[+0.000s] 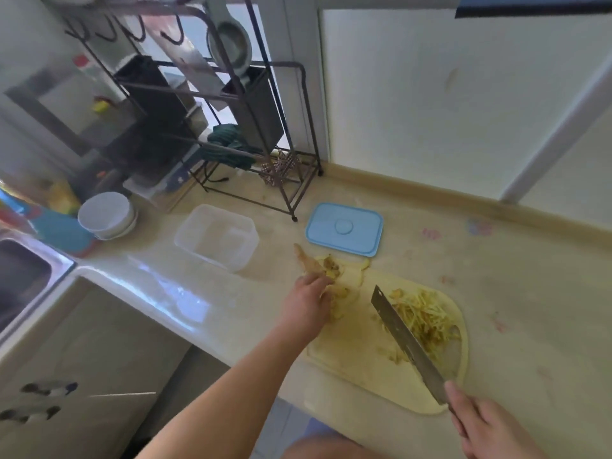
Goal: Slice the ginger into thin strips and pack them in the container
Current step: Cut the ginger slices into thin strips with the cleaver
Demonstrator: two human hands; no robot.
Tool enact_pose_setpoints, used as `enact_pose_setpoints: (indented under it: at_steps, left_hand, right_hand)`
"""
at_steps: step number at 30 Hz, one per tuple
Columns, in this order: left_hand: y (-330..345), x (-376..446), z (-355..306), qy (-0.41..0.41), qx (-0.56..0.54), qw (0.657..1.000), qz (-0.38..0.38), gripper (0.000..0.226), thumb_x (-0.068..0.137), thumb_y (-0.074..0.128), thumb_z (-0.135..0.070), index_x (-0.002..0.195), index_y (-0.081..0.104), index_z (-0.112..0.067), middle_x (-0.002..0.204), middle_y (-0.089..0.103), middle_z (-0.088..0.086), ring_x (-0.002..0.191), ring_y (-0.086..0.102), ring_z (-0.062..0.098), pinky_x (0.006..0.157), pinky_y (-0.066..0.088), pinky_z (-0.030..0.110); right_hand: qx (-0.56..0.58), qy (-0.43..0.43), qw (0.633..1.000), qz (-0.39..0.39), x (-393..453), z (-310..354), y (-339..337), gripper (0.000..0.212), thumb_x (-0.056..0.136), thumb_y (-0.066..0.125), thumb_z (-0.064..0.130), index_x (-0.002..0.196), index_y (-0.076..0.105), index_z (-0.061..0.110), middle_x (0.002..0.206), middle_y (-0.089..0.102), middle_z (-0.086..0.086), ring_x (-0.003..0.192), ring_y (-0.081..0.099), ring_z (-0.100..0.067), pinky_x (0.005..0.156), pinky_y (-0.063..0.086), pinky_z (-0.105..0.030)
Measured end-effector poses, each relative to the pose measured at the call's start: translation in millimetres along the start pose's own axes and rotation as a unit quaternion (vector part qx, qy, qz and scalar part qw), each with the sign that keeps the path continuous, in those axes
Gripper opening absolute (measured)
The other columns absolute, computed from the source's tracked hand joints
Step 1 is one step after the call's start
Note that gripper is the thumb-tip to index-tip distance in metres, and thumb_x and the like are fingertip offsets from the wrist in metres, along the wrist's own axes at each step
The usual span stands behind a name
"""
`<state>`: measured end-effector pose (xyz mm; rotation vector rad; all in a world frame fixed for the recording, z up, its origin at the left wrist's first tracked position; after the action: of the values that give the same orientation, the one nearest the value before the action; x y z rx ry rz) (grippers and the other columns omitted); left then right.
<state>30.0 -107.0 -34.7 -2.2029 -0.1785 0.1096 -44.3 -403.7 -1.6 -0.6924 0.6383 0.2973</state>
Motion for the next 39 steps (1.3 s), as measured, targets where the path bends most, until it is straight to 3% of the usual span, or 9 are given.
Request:
enact_pose_setpoints:
  at_steps: [6,10,19,22,24,27,32,36,39]
  left_hand:
    - [15.0,25.8,6.8,0.073,0.082,0.993,0.041,0.015,0.086,0.066,-0.024,0.089,0.077,-0.013,0.092,0.069,0.005,0.093,0.062,0.035,0.072,0.052,0.037]
    - [17.4,31.6,9.6,0.016,0.056,0.995,0.078,0.022,0.089,0.061,-0.015,0.109,0.07,-0.015,0.107,0.065,0.004,0.108,0.054,0.025,0.084,0.049,0.033]
    - [-14.4,16.9,-2.9,-0.017,-0.075,0.995,0.058,0.009,0.091,0.062,-0.013,0.091,0.072,-0.013,0.085,0.069,0.001,0.08,0.062,0.021,0.072,0.051,0.029]
    - [-7.2,-12.7,-12.9,-0.028,-0.152,0.976,0.156,0.016,0.094,0.062,-0.014,0.102,0.075,-0.017,0.092,0.072,-0.005,0.084,0.065,0.012,0.07,0.047,0.012]
    - [10.0,-30.2,-19.4,0.019,-0.121,0.966,0.227,0.025,0.098,0.057,-0.015,0.117,0.073,-0.019,0.11,0.072,-0.006,0.099,0.064,0.009,0.078,0.044,0.008]
    - [28.0,-45.2,-24.4,0.147,-0.029,0.952,0.266,0.029,0.097,0.053,-0.012,0.12,0.071,-0.015,0.118,0.069,0.003,0.107,0.063,0.022,0.091,0.052,0.031]
    - [25.6,-51.0,-10.6,0.238,0.014,0.962,0.13,0.024,0.085,0.058,-0.017,0.1,0.076,-0.013,0.097,0.068,0.004,0.081,0.066,0.029,0.066,0.058,0.033]
    - [-1.8,-29.9,27.8,0.116,0.011,0.993,-0.018,0.014,0.08,0.068,-0.016,0.092,0.075,-0.013,0.088,0.067,0.002,0.077,0.062,0.029,0.064,0.055,0.034]
    - [-8.3,-27.4,47.1,0.077,0.066,0.995,0.001,0.014,0.078,0.075,-0.022,0.09,0.076,-0.014,0.089,0.066,0.003,0.075,0.061,0.03,0.066,0.056,0.038]
  right_hand:
    - [0.044,0.043,0.994,-0.091,-10.1,3.9,22.2,0.066,0.086,0.051,0.055,0.057,0.058,-0.003,0.053,0.063,-0.011,0.061,0.064,-0.03,0.069,0.05,-0.039]
    - [0.07,0.07,0.988,-0.115,-19.0,11.1,33.0,0.079,0.063,0.041,0.077,0.059,0.06,0.0,0.052,0.063,-0.009,0.057,0.063,-0.027,0.066,0.049,-0.036]
    - [0.071,0.07,0.991,-0.092,-25.8,12.1,36.8,0.056,0.094,0.042,0.053,0.054,0.049,0.014,0.041,0.047,-0.003,0.038,0.044,-0.018,0.054,0.037,-0.027]
    - [0.072,0.076,0.991,-0.089,-26.4,7.1,38.1,0.056,0.094,0.04,0.053,0.055,0.047,0.013,0.041,0.047,-0.004,0.039,0.041,-0.018,0.055,0.036,-0.028]
    - [0.07,0.079,0.991,-0.08,-26.8,5.0,39.4,0.056,0.095,0.039,0.053,0.056,0.045,0.013,0.041,0.045,-0.004,0.04,0.04,-0.018,0.055,0.035,-0.028]
    - [0.071,0.079,0.992,-0.073,-27.7,2.6,40.8,0.056,0.094,0.038,0.054,0.057,0.045,0.012,0.042,0.043,-0.004,0.04,0.039,-0.018,0.053,0.033,-0.027]
    - [0.068,0.07,0.993,-0.073,-28.9,-0.7,40.9,0.055,0.094,0.038,0.055,0.059,0.045,0.012,0.041,0.041,-0.003,0.039,0.038,-0.017,0.052,0.03,-0.026]
    - [0.081,0.075,0.992,-0.057,-29.6,-2.9,44.1,0.056,0.093,0.037,0.057,0.06,0.045,0.012,0.042,0.04,-0.004,0.04,0.036,-0.017,0.051,0.03,-0.025]
    - [0.085,0.076,0.992,-0.055,-28.5,-3.3,45.0,0.056,0.092,0.038,0.058,0.06,0.046,0.013,0.042,0.04,-0.004,0.039,0.035,-0.017,0.046,0.029,-0.023]
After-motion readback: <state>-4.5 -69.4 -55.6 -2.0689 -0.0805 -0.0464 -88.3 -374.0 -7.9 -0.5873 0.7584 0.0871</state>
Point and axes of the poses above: each hand's wrist, its own x-axis towards the middle knuckle, its own y-axis out of the palm, z = x × y, the point moved 3 cm from there along x, towards the middle knuckle
